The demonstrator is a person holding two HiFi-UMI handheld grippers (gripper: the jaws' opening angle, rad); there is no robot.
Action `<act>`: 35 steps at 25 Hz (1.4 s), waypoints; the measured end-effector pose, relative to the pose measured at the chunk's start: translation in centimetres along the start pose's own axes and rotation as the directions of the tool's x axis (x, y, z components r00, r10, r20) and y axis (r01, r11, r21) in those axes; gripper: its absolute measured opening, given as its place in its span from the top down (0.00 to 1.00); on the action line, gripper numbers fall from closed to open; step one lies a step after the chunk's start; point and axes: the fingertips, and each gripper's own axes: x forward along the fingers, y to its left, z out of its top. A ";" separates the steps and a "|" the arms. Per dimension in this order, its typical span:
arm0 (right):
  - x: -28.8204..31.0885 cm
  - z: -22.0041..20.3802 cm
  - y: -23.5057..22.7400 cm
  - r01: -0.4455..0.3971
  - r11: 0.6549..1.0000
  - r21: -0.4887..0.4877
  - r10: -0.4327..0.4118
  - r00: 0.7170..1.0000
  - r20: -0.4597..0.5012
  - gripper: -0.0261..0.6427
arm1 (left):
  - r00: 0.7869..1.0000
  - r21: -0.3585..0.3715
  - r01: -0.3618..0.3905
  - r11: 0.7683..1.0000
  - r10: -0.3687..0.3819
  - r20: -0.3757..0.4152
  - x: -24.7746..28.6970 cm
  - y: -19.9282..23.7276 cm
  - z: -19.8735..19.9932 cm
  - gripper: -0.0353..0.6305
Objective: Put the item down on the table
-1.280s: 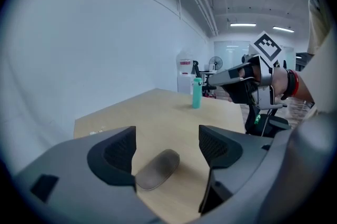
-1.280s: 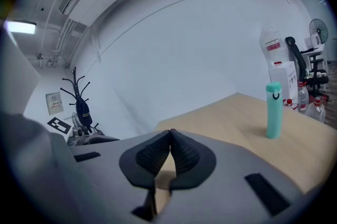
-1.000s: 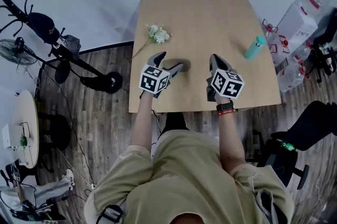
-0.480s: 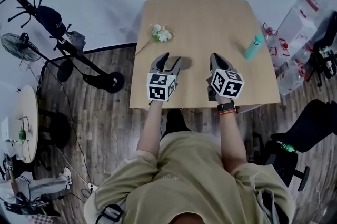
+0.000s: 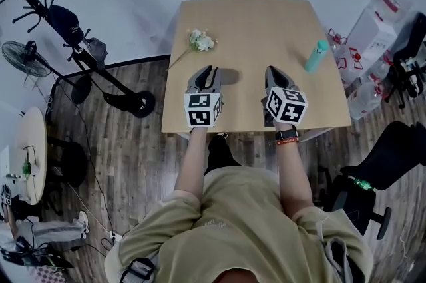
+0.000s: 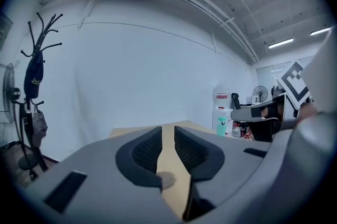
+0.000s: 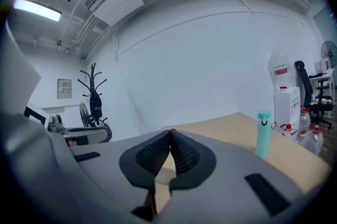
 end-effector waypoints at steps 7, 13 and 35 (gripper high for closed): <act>-0.9 0.4 0.2 -0.005 0.999 -0.032 0.006 1.000 0.021 0.94 | 0.998 -0.015 -0.051 0.999 0.051 0.028 -0.9 0.2 0.9 0.89; -1.5 0.5 0.0 -0.003 0.999 -0.043 0.005 0.999 0.035 0.94 | 0.998 -0.033 -0.058 0.998 0.059 0.035 -1.4 -0.3 0.7 0.91; -1.4 -2.4 -2.0 -0.163 0.982 -0.097 0.155 0.985 -0.082 0.94 | 0.986 0.085 0.076 0.993 -0.062 -0.157 1.2 -1.3 -6.7 0.91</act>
